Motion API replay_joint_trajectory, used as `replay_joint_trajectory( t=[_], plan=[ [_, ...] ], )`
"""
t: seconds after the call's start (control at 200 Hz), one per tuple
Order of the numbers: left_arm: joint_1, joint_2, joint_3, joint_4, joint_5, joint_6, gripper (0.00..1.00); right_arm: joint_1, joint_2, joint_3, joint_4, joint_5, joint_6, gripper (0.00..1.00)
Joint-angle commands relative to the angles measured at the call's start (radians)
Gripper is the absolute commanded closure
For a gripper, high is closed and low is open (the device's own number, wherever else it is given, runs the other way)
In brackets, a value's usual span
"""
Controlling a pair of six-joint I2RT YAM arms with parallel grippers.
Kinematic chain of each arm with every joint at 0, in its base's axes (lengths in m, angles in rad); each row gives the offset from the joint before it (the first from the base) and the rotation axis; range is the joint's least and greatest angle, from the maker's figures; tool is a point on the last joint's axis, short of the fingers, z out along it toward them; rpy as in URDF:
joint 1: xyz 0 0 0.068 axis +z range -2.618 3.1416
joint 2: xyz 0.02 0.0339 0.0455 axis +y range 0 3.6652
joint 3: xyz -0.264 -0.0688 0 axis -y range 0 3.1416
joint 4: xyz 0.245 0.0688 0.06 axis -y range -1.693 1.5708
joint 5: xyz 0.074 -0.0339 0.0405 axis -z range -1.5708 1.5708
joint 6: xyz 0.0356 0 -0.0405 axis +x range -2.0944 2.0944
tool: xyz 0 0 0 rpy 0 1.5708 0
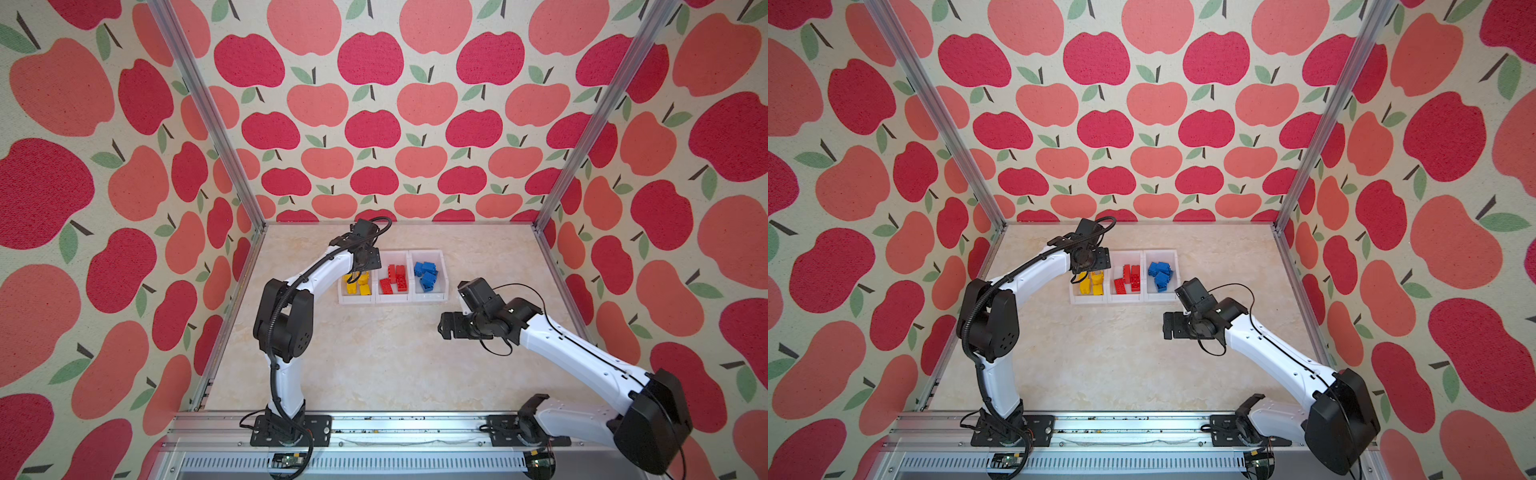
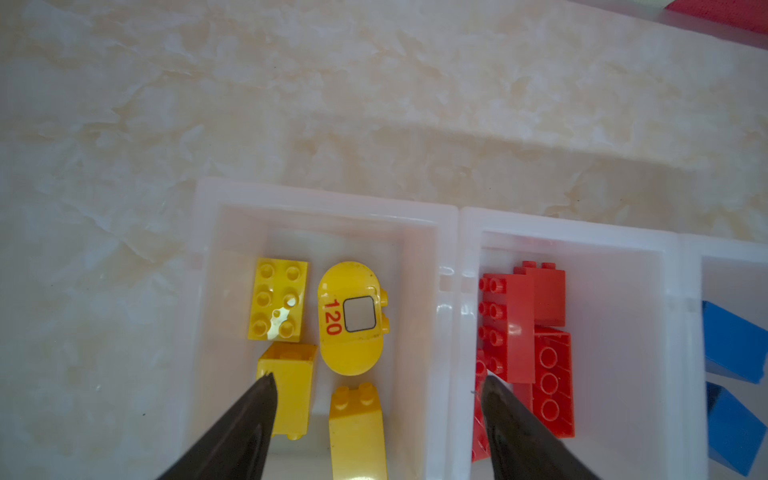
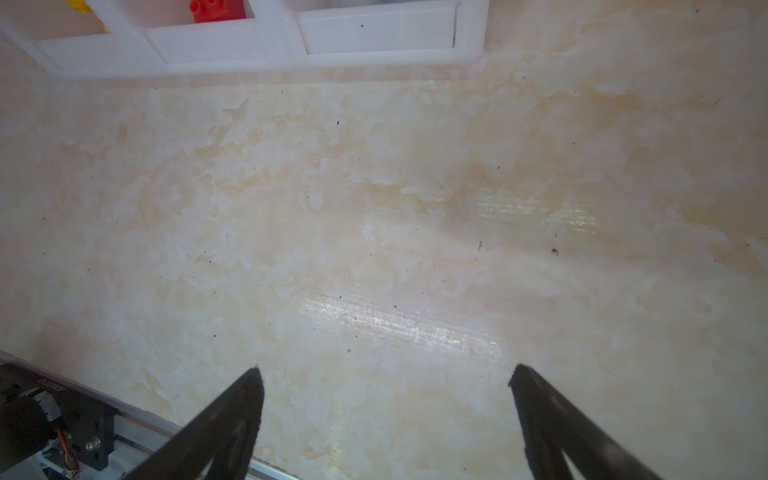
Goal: Sort the legos into containers by color
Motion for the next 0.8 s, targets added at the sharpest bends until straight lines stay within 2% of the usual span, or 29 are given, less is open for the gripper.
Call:
replay_joint_trajectory(
  t=[0.0,0.11,0.27,0.48,0.675,0.795],
  plan=[
    [-0.009,-0.091,-0.065,0.045,-0.025,0.036,0.17,-0.025,-0.010,0.016,-0.034,0.040,-0.040,0.04],
    [-0.009,-0.183,-0.160,0.089,-0.039,0.054,0.13,-0.060,-0.011,0.031,-0.029,0.057,-0.085,0.02],
    [0.017,-0.341,-0.332,0.181,-0.037,0.107,0.00,-0.130,-0.016,0.045,0.012,0.080,-0.162,0.01],
    [0.126,-0.540,-0.565,0.314,0.003,0.147,0.01,-0.220,-0.019,0.045,0.078,0.150,-0.279,0.01],
    [0.222,-0.691,-0.763,0.463,-0.050,0.232,0.01,-0.298,-0.020,0.004,0.192,0.258,-0.395,0.01],
    [0.291,-0.769,-0.891,0.600,-0.045,0.278,0.01,-0.355,-0.020,-0.044,0.295,0.323,-0.459,0.01]
  ],
)
